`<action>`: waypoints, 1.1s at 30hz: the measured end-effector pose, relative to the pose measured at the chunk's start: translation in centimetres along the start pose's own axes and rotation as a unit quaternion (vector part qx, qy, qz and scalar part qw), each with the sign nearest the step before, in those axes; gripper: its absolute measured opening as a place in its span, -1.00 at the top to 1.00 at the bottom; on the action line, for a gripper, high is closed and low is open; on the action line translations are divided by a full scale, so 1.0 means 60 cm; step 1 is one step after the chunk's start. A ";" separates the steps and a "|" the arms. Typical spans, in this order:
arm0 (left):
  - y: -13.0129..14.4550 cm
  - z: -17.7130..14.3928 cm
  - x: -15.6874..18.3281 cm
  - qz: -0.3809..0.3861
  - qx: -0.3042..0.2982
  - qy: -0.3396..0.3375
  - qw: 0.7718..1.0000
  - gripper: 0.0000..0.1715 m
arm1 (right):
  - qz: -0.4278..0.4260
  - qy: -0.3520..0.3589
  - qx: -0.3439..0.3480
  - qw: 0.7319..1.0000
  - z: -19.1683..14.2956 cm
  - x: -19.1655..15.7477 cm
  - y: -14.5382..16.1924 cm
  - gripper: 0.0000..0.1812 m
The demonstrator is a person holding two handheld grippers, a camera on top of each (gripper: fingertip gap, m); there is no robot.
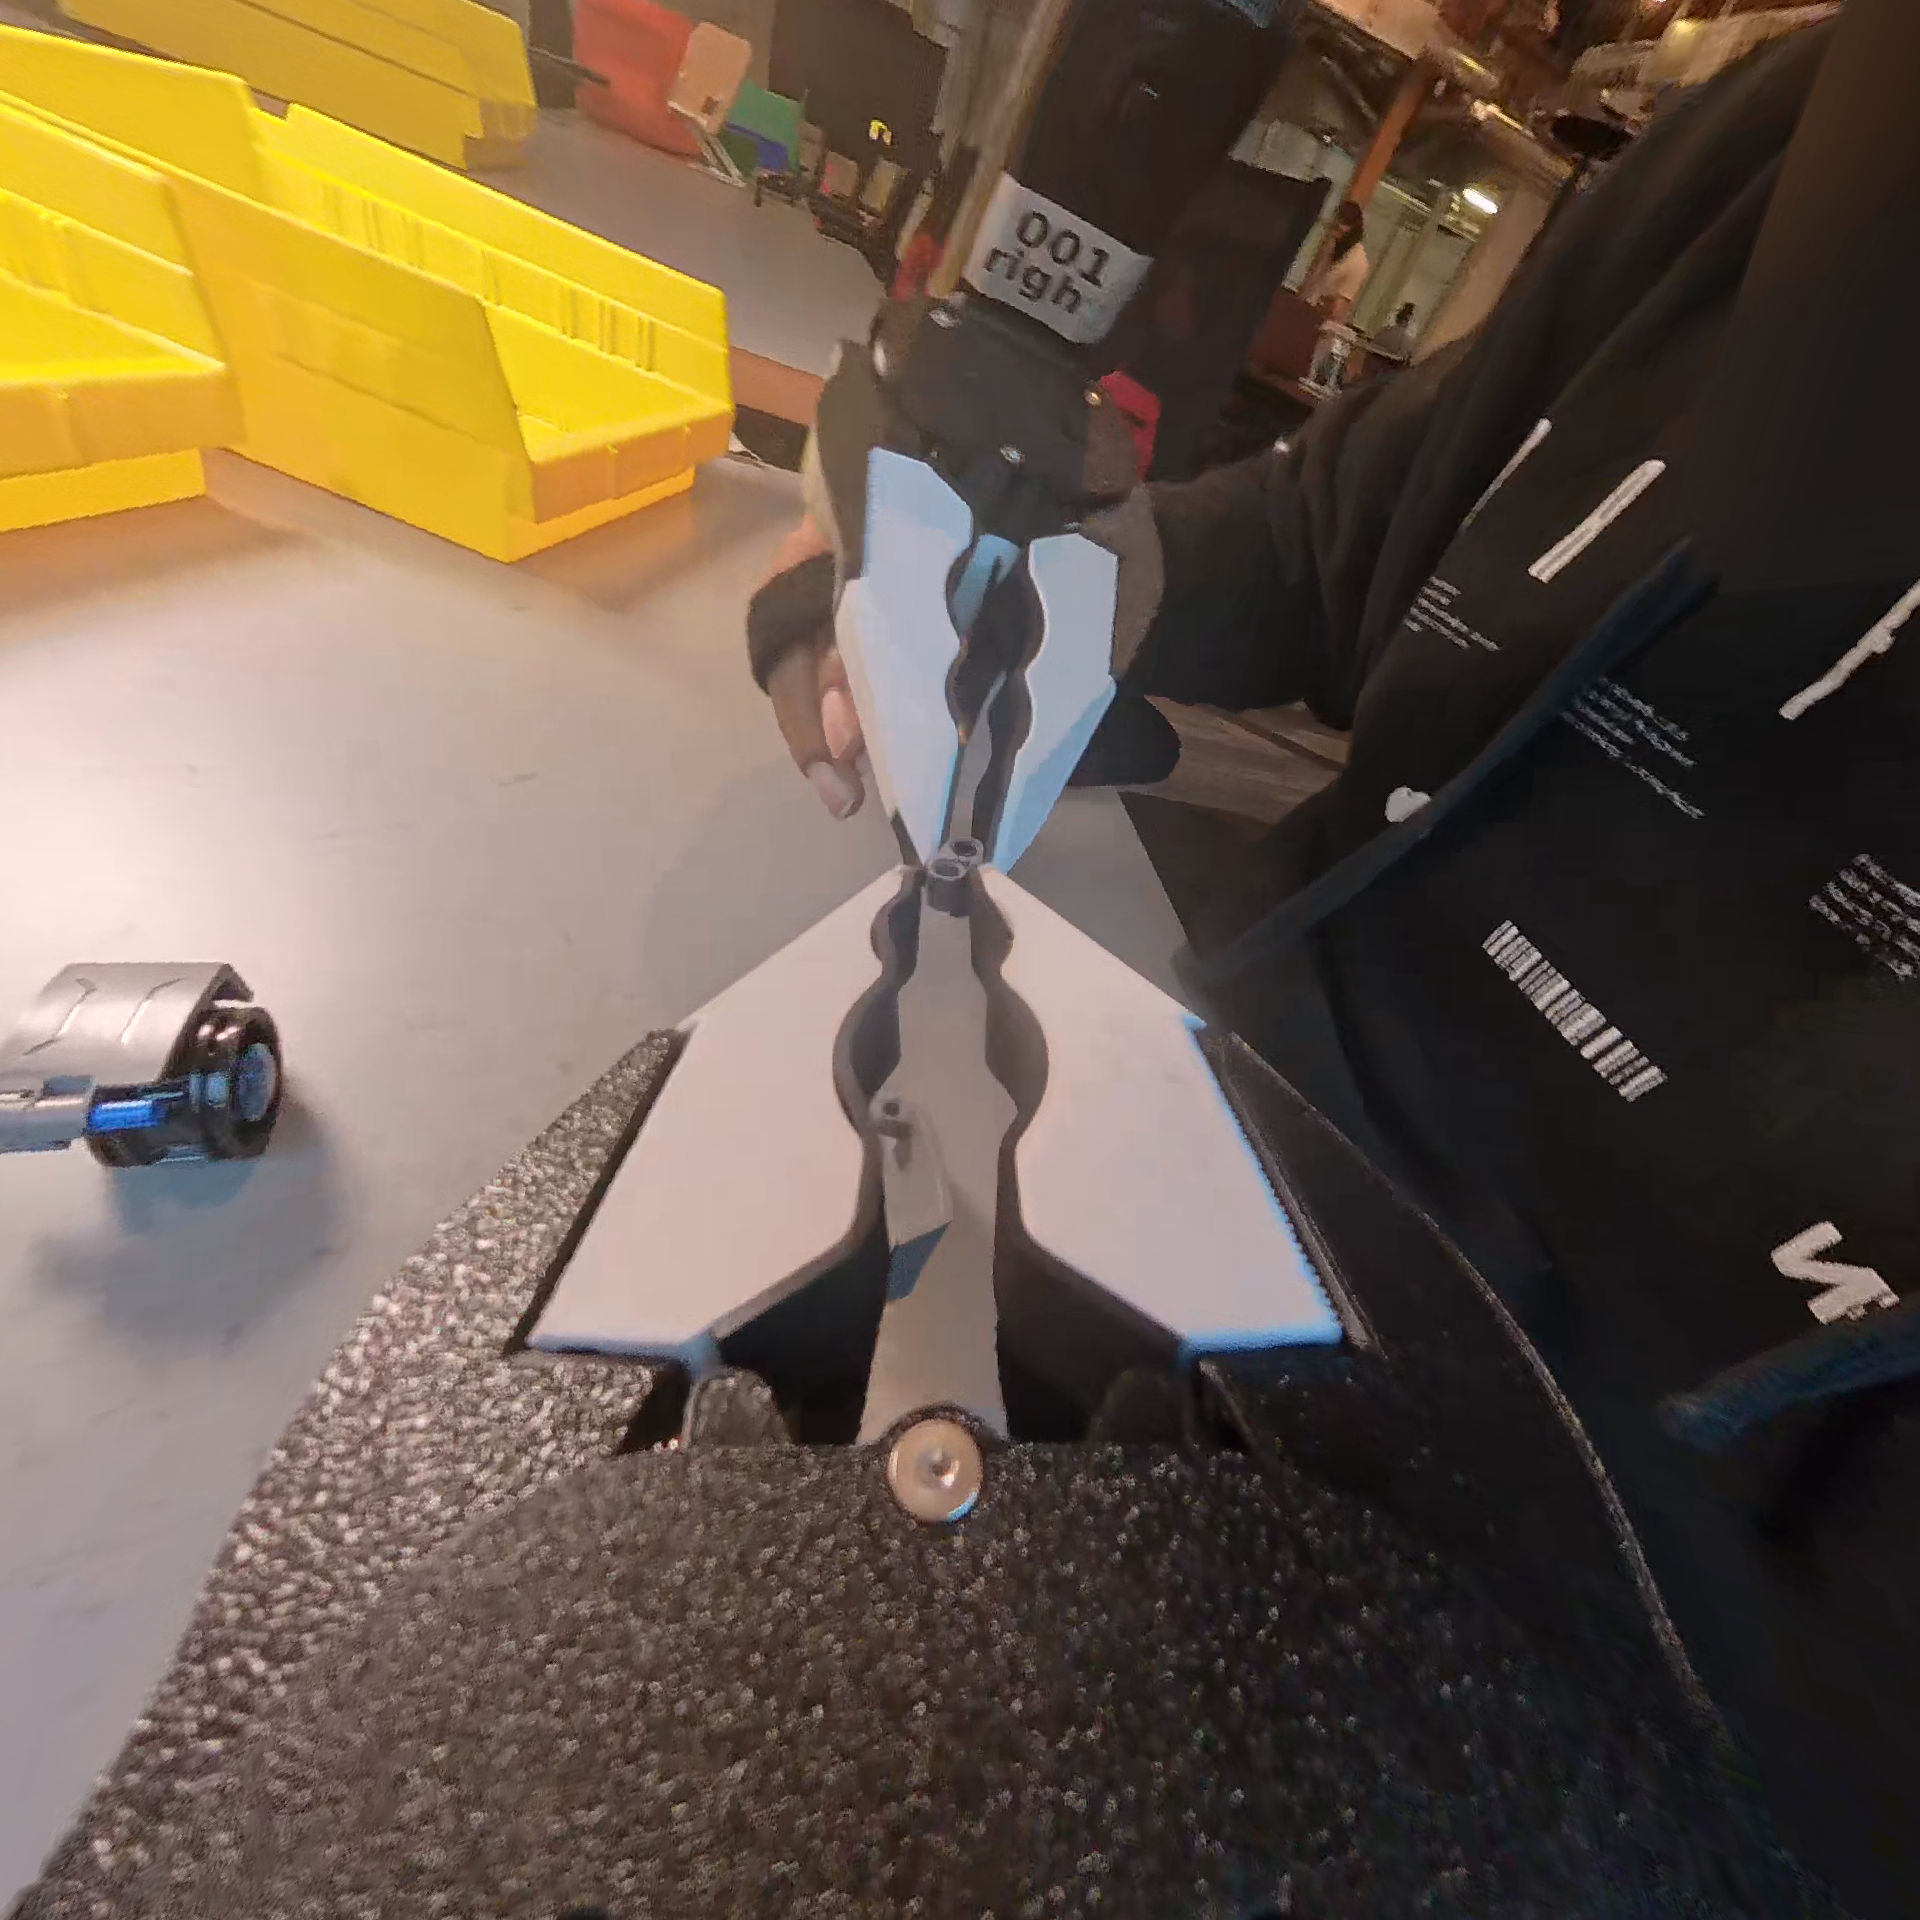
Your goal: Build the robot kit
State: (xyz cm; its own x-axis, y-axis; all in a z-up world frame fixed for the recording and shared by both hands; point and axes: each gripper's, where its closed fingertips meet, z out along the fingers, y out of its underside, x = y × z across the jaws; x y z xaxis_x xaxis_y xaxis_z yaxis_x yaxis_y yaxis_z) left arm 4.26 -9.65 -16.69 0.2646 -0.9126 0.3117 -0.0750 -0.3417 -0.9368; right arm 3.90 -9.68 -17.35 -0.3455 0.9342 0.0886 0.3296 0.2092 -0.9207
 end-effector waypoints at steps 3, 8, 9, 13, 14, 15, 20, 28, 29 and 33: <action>-0.004 -0.003 -0.013 -0.024 0.015 -0.021 0.999 0.85 | 0.022 0.051 0.036 0.998 -0.011 0.020 -0.011 0.94; -0.027 0.001 -0.002 -0.013 0.043 -0.027 0.999 0.85 | 0.089 0.097 0.109 0.985 -0.023 0.039 -0.035 0.94; -0.029 0.003 -0.003 0.004 0.040 -0.040 0.998 0.85 | 0.101 0.100 0.119 0.983 -0.023 0.041 -0.036 0.94; -0.032 0.002 -0.011 0.092 0.015 -0.113 0.989 0.91 | 0.162 0.082 0.142 0.973 -0.019 0.037 -0.041 0.94; -0.032 0.001 -0.014 0.113 0.007 -0.131 0.985 0.90 | 0.174 0.081 0.144 0.971 -0.018 0.038 -0.040 0.94; -0.032 0.001 -0.015 0.131 0.000 -0.144 0.981 0.91 | 0.188 0.078 0.147 0.968 -0.018 0.038 -0.039 0.94; -0.027 0.001 -0.015 0.159 -0.016 -0.164 0.973 0.93 | 0.268 0.055 0.177 0.946 -0.014 0.036 -0.036 0.94; -0.014 -0.002 0.000 0.125 -0.010 -0.099 0.987 0.96 | 0.231 0.035 0.149 0.961 -0.006 0.020 -0.031 0.93; -0.014 -0.002 0.007 0.122 -0.006 -0.082 0.989 0.96 | 0.222 0.015 0.143 0.964 -0.006 0.012 -0.035 0.92; -0.005 -0.003 0.015 0.128 -0.018 -0.057 0.990 0.96 | 0.184 -0.033 0.100 0.977 -0.007 0.002 -0.038 0.84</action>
State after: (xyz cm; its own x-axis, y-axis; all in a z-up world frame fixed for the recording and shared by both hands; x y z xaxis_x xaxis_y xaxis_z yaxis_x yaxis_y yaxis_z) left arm 4.35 -10.43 -16.10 0.3398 -0.9395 0.0435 -0.1865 -0.1127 -0.9760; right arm 3.48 -9.95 -15.10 -0.2935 0.9139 -0.2804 0.2652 -0.2040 -0.9424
